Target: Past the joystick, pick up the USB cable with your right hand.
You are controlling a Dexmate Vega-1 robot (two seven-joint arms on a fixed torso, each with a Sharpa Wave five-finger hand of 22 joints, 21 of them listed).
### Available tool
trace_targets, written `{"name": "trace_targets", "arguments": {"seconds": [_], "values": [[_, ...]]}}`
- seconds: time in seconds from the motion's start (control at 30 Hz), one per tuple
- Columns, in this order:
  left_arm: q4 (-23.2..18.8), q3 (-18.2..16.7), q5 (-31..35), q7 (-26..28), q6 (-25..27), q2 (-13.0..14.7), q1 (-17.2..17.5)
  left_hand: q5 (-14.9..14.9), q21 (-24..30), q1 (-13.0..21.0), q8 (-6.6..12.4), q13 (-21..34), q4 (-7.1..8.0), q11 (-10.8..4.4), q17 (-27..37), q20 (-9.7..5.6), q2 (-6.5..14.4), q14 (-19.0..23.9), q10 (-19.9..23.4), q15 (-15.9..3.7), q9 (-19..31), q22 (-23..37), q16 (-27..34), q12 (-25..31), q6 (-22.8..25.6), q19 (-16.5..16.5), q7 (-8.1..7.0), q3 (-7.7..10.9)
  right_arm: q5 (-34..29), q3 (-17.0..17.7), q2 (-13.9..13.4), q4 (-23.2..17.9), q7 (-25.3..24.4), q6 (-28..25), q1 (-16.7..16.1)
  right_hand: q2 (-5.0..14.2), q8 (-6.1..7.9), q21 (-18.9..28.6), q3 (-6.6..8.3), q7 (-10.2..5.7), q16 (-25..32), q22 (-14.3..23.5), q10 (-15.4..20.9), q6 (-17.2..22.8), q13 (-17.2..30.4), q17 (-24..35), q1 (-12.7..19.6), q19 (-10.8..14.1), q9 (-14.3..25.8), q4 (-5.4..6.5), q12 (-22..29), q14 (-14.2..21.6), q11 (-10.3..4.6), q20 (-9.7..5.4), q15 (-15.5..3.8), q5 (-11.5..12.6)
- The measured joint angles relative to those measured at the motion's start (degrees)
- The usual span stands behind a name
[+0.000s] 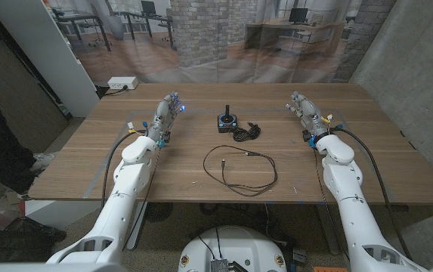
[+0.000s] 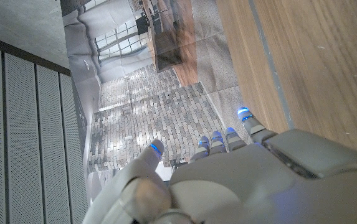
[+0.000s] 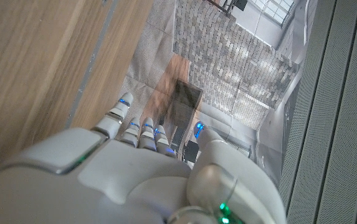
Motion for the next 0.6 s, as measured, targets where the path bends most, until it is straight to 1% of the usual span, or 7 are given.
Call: {"name": "trace_targets", "arguments": {"seconds": [0.1, 0.13, 0.23, 0.3, 0.43, 0.5, 0.6], "values": [[0.03, -0.57, 0.59, -0.40, 0.15, -0.55, -0.08, 0.00, 0.00, 0.00, 0.00, 0.00, 0.00, 0.00, 0.00, 0.00, 0.00, 0.00, 0.00, 0.00, 0.00, 0.00, 0.00, 0.00, 0.00, 0.00, 0.00, 0.00, -0.94, 0.26, 0.24, -0.43, 0.02, 0.44, -0.18, 0.07, 0.00, 0.00, 0.40, 0.03, 0.00, 0.00, 0.00, 0.40, 0.00, 0.00, 0.69, 0.52, 0.00, -0.59, 0.00, 0.48, 0.00, -0.09, 0.01, -0.37], [0.04, -0.88, 0.91, -0.61, 0.23, -0.84, -0.12, 0.00, 0.00, 0.00, 0.00, 0.00, 0.00, 0.00, 0.00, 0.00, 0.00, 0.00, 0.00, 0.00, 0.00, 0.00, 0.00, 0.00, 0.00, 0.00, 0.00, 0.00, -1.13, 0.33, 0.29, -0.53, 0.03, 0.54, -0.23, -0.05, 0.00, 0.00, 0.49, -0.08, 0.00, 0.00, 0.00, 0.56, 0.00, 0.00, 0.81, 0.72, 0.00, -0.81, 0.00, 0.72, 0.00, 0.10, -0.09, -0.39], [0.05, -1.28, 1.47, -1.00, 0.34, -1.29, -0.24, 0.00, 0.00, 0.00, 0.00, 0.00, 0.00, 0.00, 0.00, 0.00, 0.00, 0.00, 0.00, 0.00, 0.00, 0.00, 0.00, 0.00, 0.03, 0.00, 0.03, 0.00, -2.33, 0.64, 0.53, -1.14, 0.02, 1.07, -0.49, 0.01, 0.44, 0.00, 0.76, 0.13, 0.24, 0.00, 0.17, 0.91, 0.00, 0.00, 1.33, 0.93, 0.00, -1.08, 0.00, 0.94, 0.07, -0.09, 0.05, -0.60], [0.06, -1.62, 1.90, -1.27, 0.39, -1.65, -0.29, 0.00, 0.00, 0.00, 0.00, 0.00, 0.00, 0.00, 0.00, 0.00, 0.00, 0.00, 0.00, 0.00, 0.00, 0.00, 0.00, 0.00, 0.22, 0.00, 0.21, 0.00, -2.76, 0.76, 0.61, -1.42, -0.01, 1.31, -0.59, 0.01, 0.44, 0.00, 0.87, 0.13, 0.27, 0.00, 0.51, 1.33, 0.00, 0.00, 1.34, 1.23, 0.00, -1.19, 0.00, 1.22, -0.08, 0.21, -0.21, -0.60], [0.07, -2.08, 2.53, -1.72, 0.55, -2.17, -0.41, 0.00, 0.00, 0.00, 0.00, 0.00, 0.00, 0.00, -0.01, 0.00, 0.00, 0.00, 0.00, 0.00, 0.00, 0.00, 0.00, 0.00, 0.22, 0.00, 0.21, 0.00, -3.81, 1.03, 0.82, -2.27, -0.18, 1.83, -0.88, -0.19, 0.44, 0.00, 0.87, 0.01, 0.27, 0.00, 0.72, 1.65, 0.00, 0.01, 1.57, 1.43, 0.00, -1.66, 0.00, 1.26, -0.28, 0.00, -0.16, -0.82], [0.07, -2.26, 2.85, -1.96, 0.69, -2.37, -0.42, 0.00, 0.00, 0.00, 0.00, 0.00, 0.00, 0.01, -0.01, 0.00, 0.00, 0.00, 0.00, 0.00, 0.00, 0.00, 0.00, 0.22, 0.22, 0.00, 0.21, 0.00, -4.16, 1.14, 0.87, -2.65, -0.23, 1.96, -1.03, 0.18, 0.44, 0.00, 1.10, 0.02, 0.27, 0.00, 1.11, 1.63, 0.01, 0.01, 1.94, 1.44, 0.01, -1.89, 0.00, 1.53, -0.11, 0.00, 0.10, -0.82], [0.07, -2.56, 3.21, -2.15, 0.79, -2.72, -0.46, 0.00, 0.00, 0.00, 0.00, -0.01, 0.00, 0.01, -0.01, 0.00, 0.00, 0.00, 0.00, 0.00, 0.00, 0.00, 0.00, 0.22, 0.22, 0.00, 0.21, 0.00, -4.91, 1.31, 0.92, -3.24, -0.35, 2.36, -1.25, -0.11, 0.44, 0.34, 1.12, 0.26, 0.27, 0.00, 1.12, 1.87, 0.01, 0.01, 2.22, 1.74, 0.06, -1.91, 0.00, 1.52, -0.10, 0.31, 0.09, -0.82]]}}
